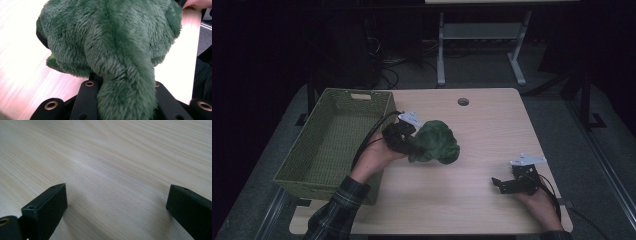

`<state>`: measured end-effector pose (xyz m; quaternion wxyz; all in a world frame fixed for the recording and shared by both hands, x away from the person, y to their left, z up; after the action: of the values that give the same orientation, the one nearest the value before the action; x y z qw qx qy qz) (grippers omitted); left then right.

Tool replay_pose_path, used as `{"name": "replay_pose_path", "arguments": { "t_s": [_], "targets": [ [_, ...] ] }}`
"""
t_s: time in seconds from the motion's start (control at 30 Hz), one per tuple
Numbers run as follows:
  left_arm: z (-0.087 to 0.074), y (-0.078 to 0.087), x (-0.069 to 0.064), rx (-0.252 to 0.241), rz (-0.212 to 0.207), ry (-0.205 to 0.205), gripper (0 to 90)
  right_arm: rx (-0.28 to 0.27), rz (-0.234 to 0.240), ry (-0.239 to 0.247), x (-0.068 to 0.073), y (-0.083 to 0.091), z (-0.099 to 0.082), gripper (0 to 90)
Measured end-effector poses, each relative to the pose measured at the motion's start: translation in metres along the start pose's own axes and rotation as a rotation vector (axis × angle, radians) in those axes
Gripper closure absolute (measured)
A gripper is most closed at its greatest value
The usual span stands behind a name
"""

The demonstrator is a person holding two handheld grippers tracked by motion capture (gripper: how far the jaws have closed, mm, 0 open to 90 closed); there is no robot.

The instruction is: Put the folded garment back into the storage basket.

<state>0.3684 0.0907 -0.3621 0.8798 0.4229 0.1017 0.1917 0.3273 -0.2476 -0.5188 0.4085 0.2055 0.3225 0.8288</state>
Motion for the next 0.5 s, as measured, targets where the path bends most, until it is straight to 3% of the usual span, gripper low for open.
{"name": "replay_pose_path", "arguments": {
  "t_s": [0.5],
  "targets": [
    [-0.024, 0.059, 0.033, -0.056, 0.107, 0.077, 73.4, 0.007, -0.008, -0.009, 0.000, 0.000, 0.000, 1.0]
  ]
}}
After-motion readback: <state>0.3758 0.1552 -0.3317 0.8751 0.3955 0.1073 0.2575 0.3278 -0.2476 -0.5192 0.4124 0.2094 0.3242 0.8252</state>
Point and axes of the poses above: each handheld gripper's, and its own axes: y roughly backward along the jaws, z roughly out of its top, x roughly to its left, the point moved 5 cm from there along -y, roughly forward along the jaws, and after that the axes turned 4 degrees about z, right-handed, at the moved point
